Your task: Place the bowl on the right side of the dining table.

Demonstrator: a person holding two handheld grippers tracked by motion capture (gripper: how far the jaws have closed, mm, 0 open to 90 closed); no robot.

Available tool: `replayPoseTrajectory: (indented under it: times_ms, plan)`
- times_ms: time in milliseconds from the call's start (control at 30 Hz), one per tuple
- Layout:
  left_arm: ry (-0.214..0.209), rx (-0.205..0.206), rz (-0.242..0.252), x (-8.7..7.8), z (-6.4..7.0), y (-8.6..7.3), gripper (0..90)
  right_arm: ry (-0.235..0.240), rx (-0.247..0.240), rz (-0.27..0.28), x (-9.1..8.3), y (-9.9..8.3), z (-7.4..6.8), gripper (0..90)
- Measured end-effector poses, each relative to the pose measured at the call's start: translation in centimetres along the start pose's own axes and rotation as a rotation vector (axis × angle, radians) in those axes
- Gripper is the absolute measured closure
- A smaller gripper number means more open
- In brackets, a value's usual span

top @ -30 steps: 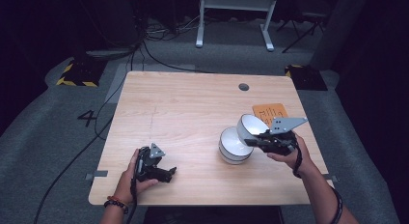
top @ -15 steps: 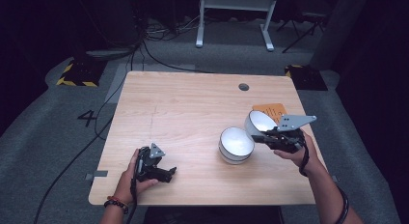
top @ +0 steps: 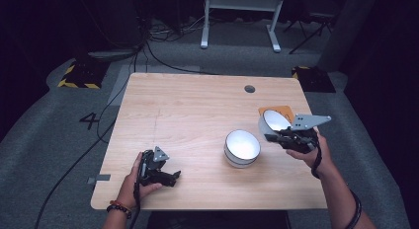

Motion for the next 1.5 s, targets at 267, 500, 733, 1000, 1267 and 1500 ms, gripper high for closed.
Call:
replayPoseTrajectory:
  times_ms: [267,500,733,1000,1267,1500]
  plan:
    - [0.002,-0.001,0.003,0.0,0.0,0.0,0.4,-0.059,0.029,-0.004,-0.3,-0.4,1.8,80.9]
    - [0.002,-0.001,0.003,0.0,0.0,0.0,0.3,-0.072,0.041,0.004,-0.2,-0.6,2.8,80.8]
    - [0.002,-0.001,0.003,0.0,0.0,0.0,0.3,-0.102,0.054,-0.003,-0.1,-0.8,3.8,80.9]
    - [0.0,0.0,0.0,0.0,0.0,0.0,0.3,-0.135,0.052,0.003,0.1,-0.7,4.6,80.9]
    - [0.001,-0.001,0.002,0.0,0.0,0.0,0.3,-0.144,0.086,-0.004,0.7,-0.8,6.5,80.9]
    - [0.001,0.0,0.002,0.0,0.0,0.0,0.3,-0.178,0.095,-0.02,1.4,-0.8,7.9,80.9]
Point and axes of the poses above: each handheld gripper's, and its own axes: x roughly forward along the jaws, y roughly out of its top, z roughly to its right, the point moved 9 cm from there along x, roughly forward along the jaws, and after that the axes turned 14 degrees about x, right-handed, at the moved point
